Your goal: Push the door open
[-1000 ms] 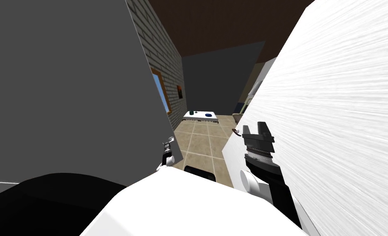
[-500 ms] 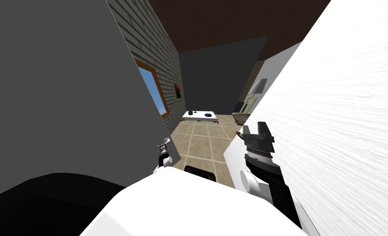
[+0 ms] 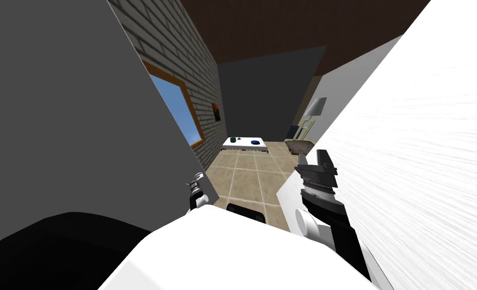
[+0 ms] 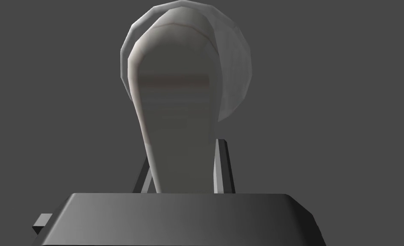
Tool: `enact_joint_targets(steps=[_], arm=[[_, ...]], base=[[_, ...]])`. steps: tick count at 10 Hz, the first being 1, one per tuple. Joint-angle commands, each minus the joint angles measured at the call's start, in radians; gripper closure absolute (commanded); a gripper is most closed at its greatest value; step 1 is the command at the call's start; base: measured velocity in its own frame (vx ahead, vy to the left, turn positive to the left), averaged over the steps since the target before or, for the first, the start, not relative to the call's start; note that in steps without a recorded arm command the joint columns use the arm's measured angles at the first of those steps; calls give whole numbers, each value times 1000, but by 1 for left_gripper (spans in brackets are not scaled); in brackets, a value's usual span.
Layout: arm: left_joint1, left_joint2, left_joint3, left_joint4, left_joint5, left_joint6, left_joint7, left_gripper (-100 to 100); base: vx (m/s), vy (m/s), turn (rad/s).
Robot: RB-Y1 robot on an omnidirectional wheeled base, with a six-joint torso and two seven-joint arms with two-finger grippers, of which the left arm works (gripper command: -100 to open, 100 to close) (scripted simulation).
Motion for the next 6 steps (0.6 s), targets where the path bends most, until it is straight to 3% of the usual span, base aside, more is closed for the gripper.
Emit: enact_joint_targets(steps=[1,6], arm=[[11,-2,27,-21,24,-1,-19,100],[43,-15,90,-48,88,-4,-54,100]], base=[[195,89,-41],[177,75,-37]])
